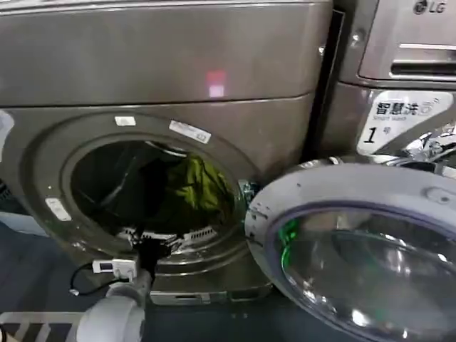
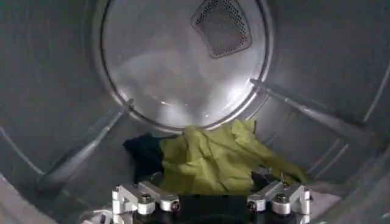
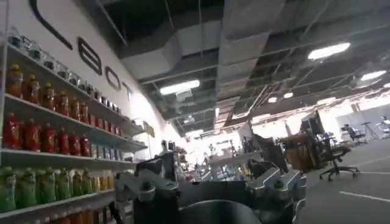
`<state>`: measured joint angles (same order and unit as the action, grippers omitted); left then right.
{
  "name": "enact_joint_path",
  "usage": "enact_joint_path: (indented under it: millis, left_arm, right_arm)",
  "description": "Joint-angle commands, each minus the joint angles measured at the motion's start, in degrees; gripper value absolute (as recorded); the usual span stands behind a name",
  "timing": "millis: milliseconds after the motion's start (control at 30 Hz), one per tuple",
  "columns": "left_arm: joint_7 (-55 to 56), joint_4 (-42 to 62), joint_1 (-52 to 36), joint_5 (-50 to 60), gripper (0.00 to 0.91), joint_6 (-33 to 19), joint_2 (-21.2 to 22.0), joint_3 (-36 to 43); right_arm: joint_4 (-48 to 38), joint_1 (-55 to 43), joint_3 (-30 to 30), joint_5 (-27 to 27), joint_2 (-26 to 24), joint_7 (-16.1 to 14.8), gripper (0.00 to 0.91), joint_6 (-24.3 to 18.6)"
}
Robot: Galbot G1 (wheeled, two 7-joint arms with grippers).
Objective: Grasp the clothes from the dryer.
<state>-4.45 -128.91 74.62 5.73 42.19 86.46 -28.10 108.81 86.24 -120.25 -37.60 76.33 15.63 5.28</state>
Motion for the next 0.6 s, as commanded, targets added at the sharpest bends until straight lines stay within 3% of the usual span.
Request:
enact_joint_path:
  millis: [33, 333, 600]
  left_arm:
    - [0.0, 0.0, 0.2, 0.1, 0.907, 2.8, -0.2, -0.2]
    - [1.4, 3.4, -3.9, 1.1, 0.907, 2.8, -0.1, -0.2]
    - [1.1, 14.3, -12.7, 2.5, 0.907, 2.8, 0.0, 1.1]
  right_arm:
    - [0.0, -0.5, 0.5, 0.4, 0.1, 0.0, 0.907, -0.5]
    - [-0.3, -1.2, 1.3, 2.1, 0.0, 0.3, 0.907, -0.8]
    - [-0.4, -0.7, 1.3, 2.0, -0.5, 0.0, 0.907, -1.1]
